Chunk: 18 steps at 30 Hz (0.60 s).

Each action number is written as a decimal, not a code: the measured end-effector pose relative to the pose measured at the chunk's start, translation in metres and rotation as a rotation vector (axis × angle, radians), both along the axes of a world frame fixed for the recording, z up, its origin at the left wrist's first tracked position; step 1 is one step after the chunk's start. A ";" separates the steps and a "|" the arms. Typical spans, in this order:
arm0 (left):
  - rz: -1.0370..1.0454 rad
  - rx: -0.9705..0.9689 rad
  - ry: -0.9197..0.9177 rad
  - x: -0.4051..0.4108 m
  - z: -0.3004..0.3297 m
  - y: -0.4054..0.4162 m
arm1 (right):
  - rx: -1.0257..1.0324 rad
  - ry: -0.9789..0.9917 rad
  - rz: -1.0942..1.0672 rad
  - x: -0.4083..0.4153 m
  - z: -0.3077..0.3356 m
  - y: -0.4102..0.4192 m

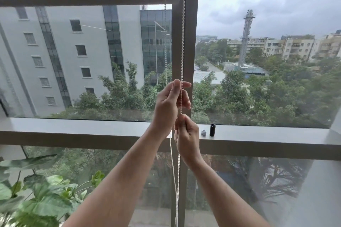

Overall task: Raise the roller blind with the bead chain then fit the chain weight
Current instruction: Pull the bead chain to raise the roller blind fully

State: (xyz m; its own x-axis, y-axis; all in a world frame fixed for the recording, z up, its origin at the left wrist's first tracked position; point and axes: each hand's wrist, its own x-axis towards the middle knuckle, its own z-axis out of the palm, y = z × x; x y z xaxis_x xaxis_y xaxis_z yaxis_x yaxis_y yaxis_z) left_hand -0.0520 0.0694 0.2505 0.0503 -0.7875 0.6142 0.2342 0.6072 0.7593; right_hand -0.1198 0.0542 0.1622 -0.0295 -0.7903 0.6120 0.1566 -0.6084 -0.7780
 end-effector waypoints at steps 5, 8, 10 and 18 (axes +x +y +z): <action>0.120 -0.016 0.074 -0.018 0.006 -0.004 | 0.089 0.044 0.285 -0.014 0.000 -0.009; 0.219 -0.043 0.029 -0.014 -0.003 -0.004 | 0.113 0.165 0.328 -0.031 0.000 -0.015; 0.243 -0.057 -0.008 -0.015 -0.014 -0.002 | 0.097 0.092 0.283 -0.040 0.019 -0.020; 0.280 0.021 -0.026 -0.021 -0.045 0.006 | -0.111 -0.007 0.225 -0.019 0.176 -0.011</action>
State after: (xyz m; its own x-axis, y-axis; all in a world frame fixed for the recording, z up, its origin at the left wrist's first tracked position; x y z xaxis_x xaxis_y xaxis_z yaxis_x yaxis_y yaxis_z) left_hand -0.0728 0.0755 0.2051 0.2516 -0.7578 0.6020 0.0397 0.6296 0.7759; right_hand -0.1387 0.0434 0.3379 0.1348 -0.7052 0.6961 0.3027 -0.6396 -0.7066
